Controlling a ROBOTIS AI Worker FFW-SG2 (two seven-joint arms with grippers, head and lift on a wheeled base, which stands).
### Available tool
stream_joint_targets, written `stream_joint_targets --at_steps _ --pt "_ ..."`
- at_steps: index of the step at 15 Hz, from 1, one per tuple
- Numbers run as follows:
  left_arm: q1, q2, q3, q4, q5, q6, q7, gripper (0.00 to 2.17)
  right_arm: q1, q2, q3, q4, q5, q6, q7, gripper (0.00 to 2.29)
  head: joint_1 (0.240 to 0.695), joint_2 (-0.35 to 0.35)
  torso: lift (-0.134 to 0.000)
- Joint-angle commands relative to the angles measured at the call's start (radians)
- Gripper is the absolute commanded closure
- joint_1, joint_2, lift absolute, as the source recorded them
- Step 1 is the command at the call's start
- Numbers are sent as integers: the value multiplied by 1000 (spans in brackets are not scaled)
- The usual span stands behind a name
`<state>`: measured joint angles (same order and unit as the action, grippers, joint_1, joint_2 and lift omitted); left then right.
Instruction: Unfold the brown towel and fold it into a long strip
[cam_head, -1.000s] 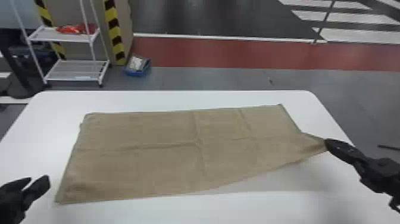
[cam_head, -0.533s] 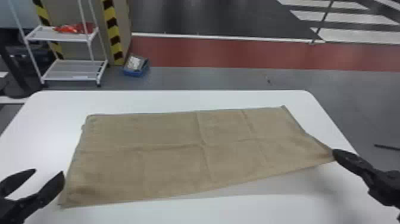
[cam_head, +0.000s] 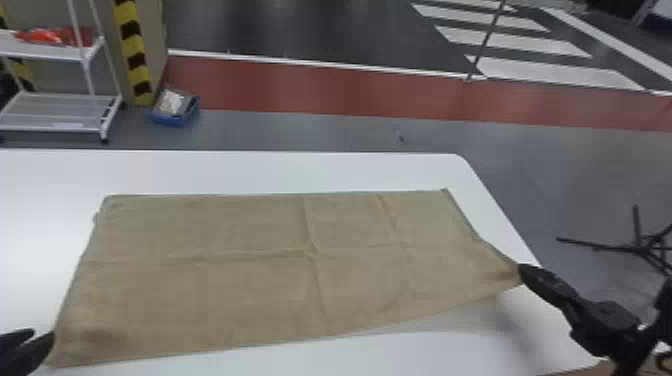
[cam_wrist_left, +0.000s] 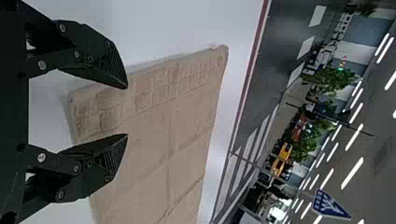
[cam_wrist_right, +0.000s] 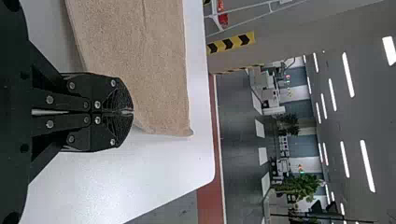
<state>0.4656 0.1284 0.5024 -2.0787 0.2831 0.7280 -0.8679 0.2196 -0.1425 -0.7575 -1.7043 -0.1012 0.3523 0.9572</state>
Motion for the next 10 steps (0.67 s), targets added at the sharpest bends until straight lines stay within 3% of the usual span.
stream_joint_targets --at_steps 1,6,8,10 --pt "-1 -1 -2 -18 -4 35 -16 701 1 3 3 0 0 0 0 1683 695 -250 -123" --pt "2 -10 -31 -20 -47 8 -8 566 7 4 1 0 -11 3 0 1683 695 -264 -123" --pt "5 -7 -79 -14 -131 8 24 566 7 4 1 0 -11 3 0 1683 695 -267 -123" --pt "5 -7 -94 0 -165 -14 40 566 7 4 6 -2 -11 6 0 1683 695 -271 -123"
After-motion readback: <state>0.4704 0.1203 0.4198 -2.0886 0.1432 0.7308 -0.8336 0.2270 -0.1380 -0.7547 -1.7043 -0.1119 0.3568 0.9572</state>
